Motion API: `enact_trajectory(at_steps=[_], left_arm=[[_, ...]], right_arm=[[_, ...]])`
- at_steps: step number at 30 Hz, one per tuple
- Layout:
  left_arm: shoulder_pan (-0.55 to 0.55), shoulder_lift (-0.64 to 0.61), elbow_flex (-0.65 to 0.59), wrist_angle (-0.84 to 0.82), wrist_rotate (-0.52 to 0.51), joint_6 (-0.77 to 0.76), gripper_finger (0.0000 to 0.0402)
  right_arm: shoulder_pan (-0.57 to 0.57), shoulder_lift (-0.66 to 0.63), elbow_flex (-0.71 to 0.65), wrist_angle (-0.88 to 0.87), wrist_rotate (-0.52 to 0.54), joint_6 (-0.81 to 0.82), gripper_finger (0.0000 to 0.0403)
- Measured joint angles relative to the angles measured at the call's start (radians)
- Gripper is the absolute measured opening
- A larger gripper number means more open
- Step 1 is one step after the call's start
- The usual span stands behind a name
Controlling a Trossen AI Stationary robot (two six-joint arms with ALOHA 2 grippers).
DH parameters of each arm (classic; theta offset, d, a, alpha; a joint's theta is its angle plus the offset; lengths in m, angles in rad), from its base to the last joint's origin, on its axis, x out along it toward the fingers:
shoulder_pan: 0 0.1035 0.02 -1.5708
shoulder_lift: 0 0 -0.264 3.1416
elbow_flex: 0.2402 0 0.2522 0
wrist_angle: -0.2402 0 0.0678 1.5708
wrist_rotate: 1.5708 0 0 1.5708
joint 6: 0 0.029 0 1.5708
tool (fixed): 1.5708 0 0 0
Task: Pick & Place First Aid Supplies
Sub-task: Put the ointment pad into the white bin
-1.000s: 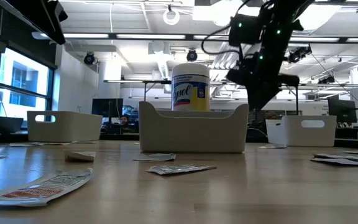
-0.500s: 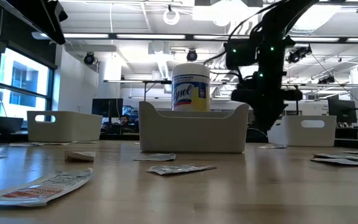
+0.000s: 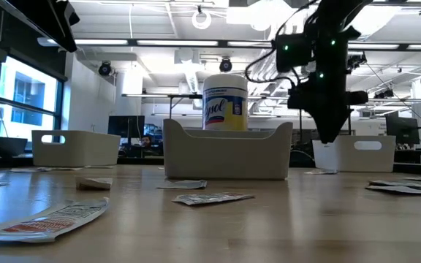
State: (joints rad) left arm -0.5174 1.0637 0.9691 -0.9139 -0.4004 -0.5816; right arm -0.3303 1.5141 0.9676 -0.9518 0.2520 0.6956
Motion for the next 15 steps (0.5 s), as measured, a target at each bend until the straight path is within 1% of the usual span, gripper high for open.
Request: enact_trajectory(at_steps=[3,5,11,15], left_arm=[[0.000,0.000,0.000,0.000,0.000,0.000,0.0166],[0.000,0.000,0.000,0.000,0.000,0.000,0.0166],[0.000,0.000,0.000,0.000,0.000,0.000,0.0166],[0.000,0.000,0.000,0.000,0.000,0.000,0.0166]], right_arm=[[0.038,-0.030,0.000,0.003,-0.049,0.002,0.0070],[0.058,-0.048,0.000,0.037,-0.064,0.017,0.0062],[0.103,-0.059,0.000,0.153,0.069,0.039,0.0030],[0.100,-0.059,0.000,0.157,0.033,0.031,0.0005]])
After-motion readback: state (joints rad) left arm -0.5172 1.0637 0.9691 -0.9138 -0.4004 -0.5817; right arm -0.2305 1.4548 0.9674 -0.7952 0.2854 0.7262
